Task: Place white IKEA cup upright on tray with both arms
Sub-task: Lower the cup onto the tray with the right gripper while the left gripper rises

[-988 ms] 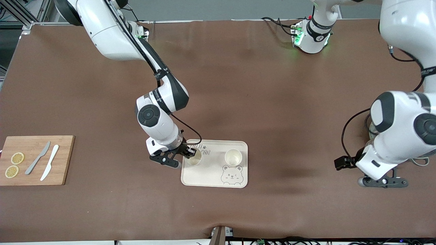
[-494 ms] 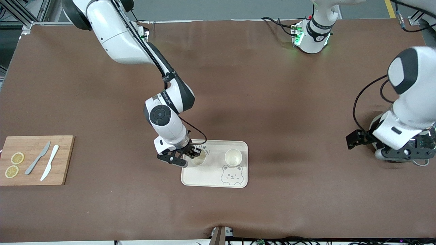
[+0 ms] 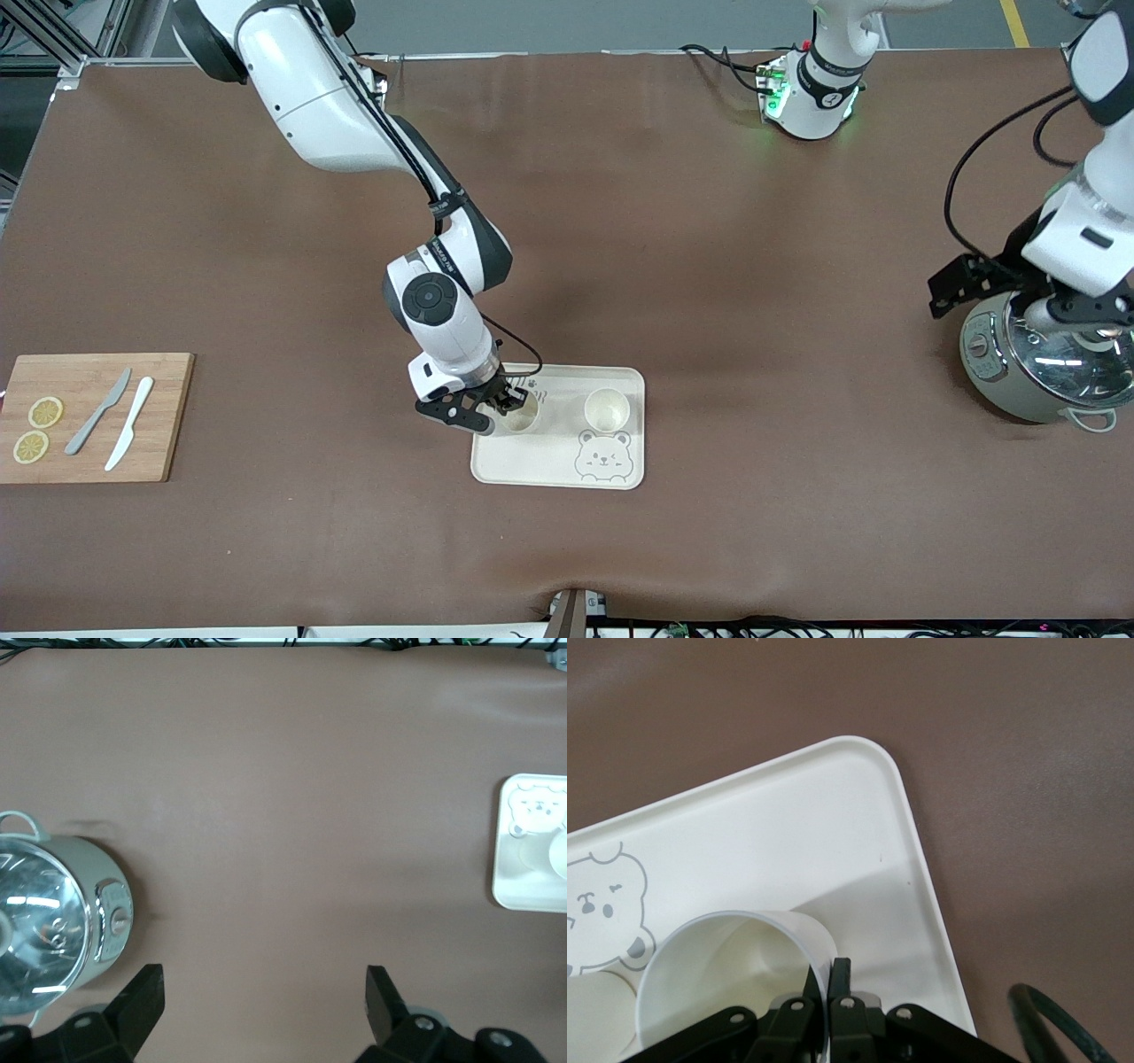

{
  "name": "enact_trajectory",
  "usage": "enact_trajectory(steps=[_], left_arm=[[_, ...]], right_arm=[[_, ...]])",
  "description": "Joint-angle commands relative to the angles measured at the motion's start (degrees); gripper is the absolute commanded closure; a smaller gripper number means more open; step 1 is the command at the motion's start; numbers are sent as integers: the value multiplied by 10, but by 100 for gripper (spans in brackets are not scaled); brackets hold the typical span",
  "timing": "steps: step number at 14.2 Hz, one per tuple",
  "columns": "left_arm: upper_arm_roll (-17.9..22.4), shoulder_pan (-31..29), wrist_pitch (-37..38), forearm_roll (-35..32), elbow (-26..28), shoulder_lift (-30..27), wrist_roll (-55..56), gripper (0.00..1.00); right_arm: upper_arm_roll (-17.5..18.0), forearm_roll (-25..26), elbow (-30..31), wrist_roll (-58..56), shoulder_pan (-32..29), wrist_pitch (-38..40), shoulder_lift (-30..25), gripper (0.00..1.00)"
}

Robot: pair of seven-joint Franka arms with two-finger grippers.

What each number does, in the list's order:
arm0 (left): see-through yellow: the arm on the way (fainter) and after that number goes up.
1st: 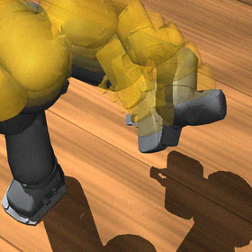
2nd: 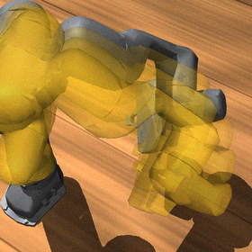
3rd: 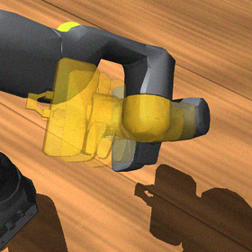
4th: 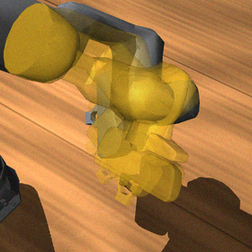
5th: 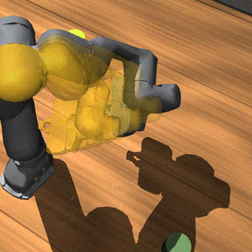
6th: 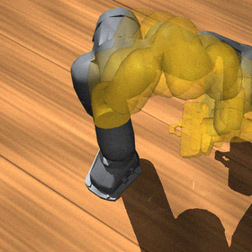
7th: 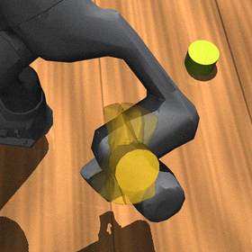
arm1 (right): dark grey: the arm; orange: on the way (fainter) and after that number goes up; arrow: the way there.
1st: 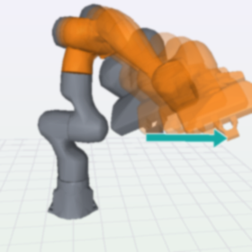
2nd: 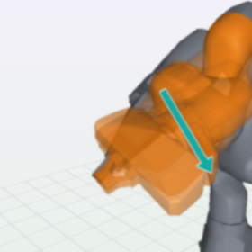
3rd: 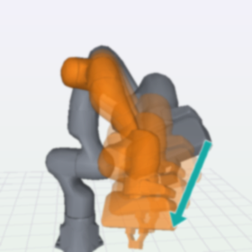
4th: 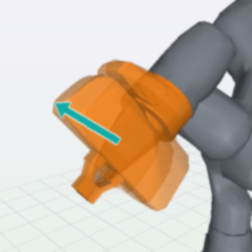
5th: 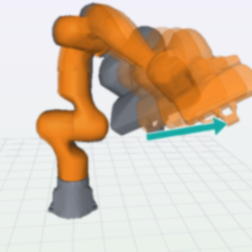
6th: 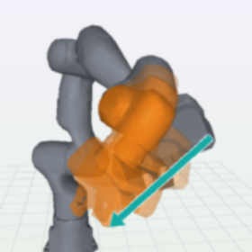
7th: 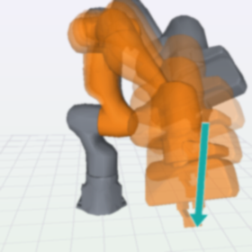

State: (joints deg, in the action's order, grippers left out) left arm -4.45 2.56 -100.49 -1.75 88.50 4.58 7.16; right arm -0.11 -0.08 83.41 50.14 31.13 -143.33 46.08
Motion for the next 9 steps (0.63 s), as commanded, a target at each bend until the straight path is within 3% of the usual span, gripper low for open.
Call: enact_trajectory(steps=[1,3,5,6,8,9], left_arm=[[1,1,13,18,44,-63,-2,0],[1,1,35,18,39,-73,-7,0],[1,2,56,19,19,-72,-8,0],[2,1,75,30,5,-70,-9,0],[6,-5,91,49,-2,-71,-17,0],[7,-5,91,49,-3,-71,-42,0]], right_arm=[[-9,10,-16,18,7,-1,9,95],[-9,10,-16,18,7,-1,9,93],[-9,10,-15,18,7,-1,10,83],[-9,10,-15,18,7,-1,11,70],[-9,10,-15,17,7,-1,11,22],[-9,15,-15,17,6,-1,11,6]])
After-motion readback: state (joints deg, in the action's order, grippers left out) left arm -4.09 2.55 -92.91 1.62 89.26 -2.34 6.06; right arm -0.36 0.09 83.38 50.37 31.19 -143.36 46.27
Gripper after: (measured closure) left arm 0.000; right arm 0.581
